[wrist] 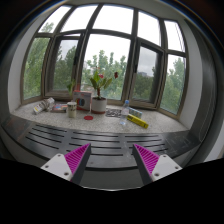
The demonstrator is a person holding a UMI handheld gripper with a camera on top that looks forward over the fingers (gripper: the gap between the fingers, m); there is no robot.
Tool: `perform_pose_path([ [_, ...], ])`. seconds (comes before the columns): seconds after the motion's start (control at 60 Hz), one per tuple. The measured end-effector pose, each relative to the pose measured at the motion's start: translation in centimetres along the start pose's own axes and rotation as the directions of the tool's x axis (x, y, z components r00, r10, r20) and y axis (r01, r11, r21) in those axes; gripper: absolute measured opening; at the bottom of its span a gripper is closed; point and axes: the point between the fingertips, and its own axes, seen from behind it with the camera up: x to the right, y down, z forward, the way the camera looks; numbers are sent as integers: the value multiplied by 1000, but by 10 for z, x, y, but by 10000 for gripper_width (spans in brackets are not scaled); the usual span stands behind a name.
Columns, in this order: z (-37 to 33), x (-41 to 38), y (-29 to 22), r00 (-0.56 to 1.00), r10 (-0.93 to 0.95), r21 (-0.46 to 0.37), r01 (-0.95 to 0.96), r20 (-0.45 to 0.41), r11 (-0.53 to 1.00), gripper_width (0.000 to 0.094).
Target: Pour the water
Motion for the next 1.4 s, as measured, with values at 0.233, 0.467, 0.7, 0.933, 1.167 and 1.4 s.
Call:
perform_pose_path([
  [0.233,42,38,30,1000,7,-52,-8,-27,999,852],
  [0.467,144,83,39,1000,-8,-31,7,-20,999,854],
  [0.7,300,106,-2,999,-26,66,23,37,998,857],
  [0.933,463,112,-51,995,5,118,-16,96,993,855],
  [1.167,588,112,-76,994,-15,142,-1,110,990,834],
  [1.4,639,99,-79,987,-12,141,-11,158,990,581],
])
